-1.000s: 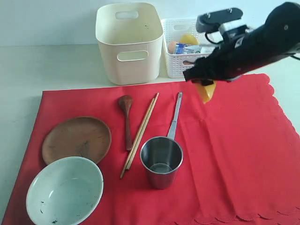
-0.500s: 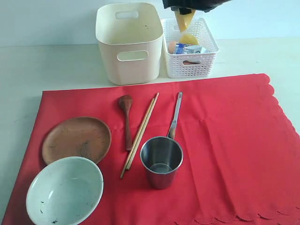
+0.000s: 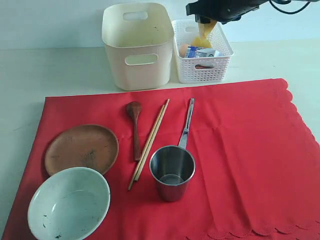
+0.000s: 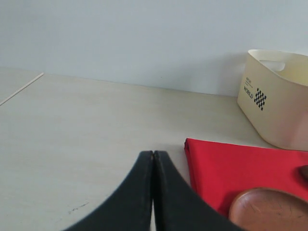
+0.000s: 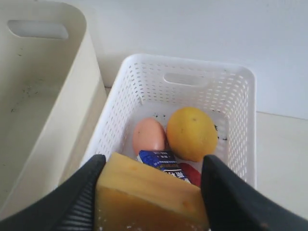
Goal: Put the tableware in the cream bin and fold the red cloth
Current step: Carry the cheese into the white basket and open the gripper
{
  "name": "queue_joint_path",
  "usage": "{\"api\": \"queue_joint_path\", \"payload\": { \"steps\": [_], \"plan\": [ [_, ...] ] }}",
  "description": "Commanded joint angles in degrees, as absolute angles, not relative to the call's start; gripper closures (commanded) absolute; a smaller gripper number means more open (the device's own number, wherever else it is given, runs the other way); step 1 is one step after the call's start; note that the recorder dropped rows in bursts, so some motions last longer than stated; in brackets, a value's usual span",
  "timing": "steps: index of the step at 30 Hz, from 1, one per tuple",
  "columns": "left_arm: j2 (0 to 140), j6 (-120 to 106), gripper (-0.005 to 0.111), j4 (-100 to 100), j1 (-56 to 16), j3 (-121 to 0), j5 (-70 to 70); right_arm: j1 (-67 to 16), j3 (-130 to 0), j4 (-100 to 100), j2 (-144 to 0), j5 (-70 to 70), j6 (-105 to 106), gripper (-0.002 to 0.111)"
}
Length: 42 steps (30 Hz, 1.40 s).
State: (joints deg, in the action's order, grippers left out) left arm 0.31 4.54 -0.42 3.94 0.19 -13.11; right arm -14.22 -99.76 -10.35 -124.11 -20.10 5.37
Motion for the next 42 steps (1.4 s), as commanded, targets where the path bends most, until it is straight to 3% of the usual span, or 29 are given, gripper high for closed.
{"api": "queue_joint_path", "payload": {
  "steps": [1, 7, 16, 26, 42],
  "plan": [
    [0.0, 4.52, 0.105, -0.77, 3.96, 0.0, -12.42, -14.04, -101.05, -10.07, -125.55, -19.17, 4.86, 0.108],
    [0.0, 4.52, 0.105, -0.77, 3.96, 0.0, -12.42, -14.04, -101.05, -10.07, -126.76, -19.15, 4.86, 0.105],
    [0.0, 4.52, 0.105, -0.77, 3.96, 0.0, -12.42, -14.04, -101.05, -10.07, -126.76, -17.36, 4.74, 0.061],
    [0.0, 4.52, 0.105, -0.77, 3.96, 0.0, -12.42, -14.04, -101.05, -10.07, -126.76, -17.36, 4.71, 0.039],
    [0.0, 4.52, 0.105, -0.77, 3.96, 0.0, -12.42, -14.04, -101.05, -9.35, -120.87, -24.69, 4.83, 0.036]
  ]
}}
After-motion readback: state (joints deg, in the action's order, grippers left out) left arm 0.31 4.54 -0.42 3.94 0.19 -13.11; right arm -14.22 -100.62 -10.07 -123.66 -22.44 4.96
